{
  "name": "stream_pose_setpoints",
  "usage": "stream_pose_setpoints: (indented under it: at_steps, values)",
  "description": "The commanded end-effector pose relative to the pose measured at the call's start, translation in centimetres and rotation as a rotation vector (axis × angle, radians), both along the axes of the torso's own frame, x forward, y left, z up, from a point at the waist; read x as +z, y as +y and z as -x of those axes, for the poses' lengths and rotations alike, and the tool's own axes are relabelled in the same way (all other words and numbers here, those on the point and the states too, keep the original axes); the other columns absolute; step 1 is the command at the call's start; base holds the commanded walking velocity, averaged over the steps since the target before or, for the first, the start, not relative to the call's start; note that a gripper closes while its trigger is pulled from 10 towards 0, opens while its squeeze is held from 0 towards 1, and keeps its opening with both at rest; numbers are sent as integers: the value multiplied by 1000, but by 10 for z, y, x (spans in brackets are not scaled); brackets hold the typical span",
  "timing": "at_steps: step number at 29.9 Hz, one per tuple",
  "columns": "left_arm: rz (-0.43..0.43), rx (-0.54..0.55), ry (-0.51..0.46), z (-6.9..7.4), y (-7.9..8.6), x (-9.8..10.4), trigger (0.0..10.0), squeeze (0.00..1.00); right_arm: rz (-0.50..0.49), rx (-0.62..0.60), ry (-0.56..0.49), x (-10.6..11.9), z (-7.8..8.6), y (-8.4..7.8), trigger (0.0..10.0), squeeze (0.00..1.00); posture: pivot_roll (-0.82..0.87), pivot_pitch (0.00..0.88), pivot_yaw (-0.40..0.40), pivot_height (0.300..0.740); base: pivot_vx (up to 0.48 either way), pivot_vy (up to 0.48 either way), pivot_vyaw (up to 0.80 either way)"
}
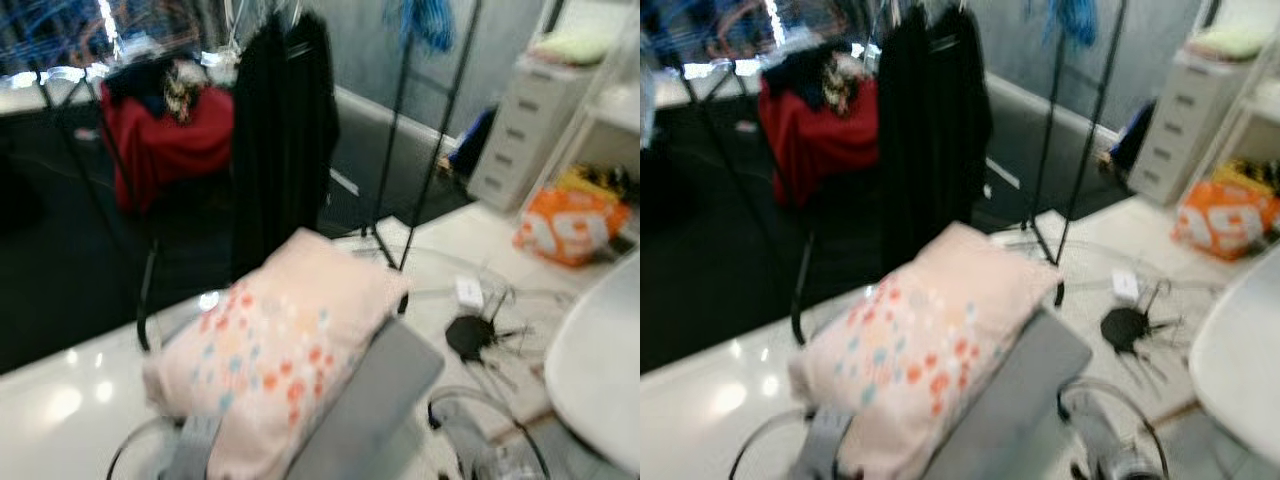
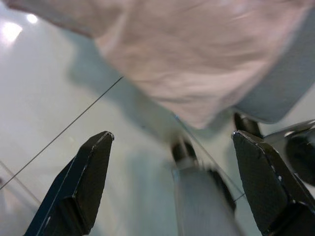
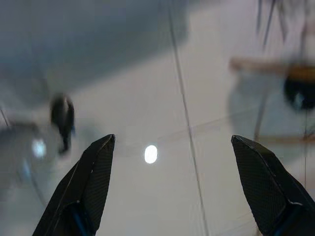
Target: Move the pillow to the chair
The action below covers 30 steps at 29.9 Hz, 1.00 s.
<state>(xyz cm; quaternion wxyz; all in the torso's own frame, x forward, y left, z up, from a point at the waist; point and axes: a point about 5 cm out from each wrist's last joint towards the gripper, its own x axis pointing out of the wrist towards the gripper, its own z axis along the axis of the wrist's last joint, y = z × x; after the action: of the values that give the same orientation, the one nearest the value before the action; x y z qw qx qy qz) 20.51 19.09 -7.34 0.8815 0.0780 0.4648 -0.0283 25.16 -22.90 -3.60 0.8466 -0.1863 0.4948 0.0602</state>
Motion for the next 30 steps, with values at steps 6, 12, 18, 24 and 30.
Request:
stream_pose_setpoints:
  at_steps: [6,12,18,24,30]
  values:
    - [-7,22,49,15,7,-7,10000,0,-24,2,11,-5,4,7,10000,0,-130,38,-42,740,0,0,0]
    - [-13,33,42,15,7,-7,10000,0,-27,-8,1,-5,4,7,10000,0,-131,43,-43,740,0,-249,0]
    - [-15,31,46,15,7,-7,10000,0,-28,-16,-8,-5,4,7,10000,0,-131,41,-45,740,0,0,0]
    - [-9,15,55,15,6,-7,10000,0,-27,-16,-9,-5,4,7,10000,0,-132,38,-45,740,0,-97,0]
    - [-19,9,67,17,7,-8,10000,0,-26,-13,-6,-5,5,7,10000,0,-131,28,-44,740,0,-480,0]
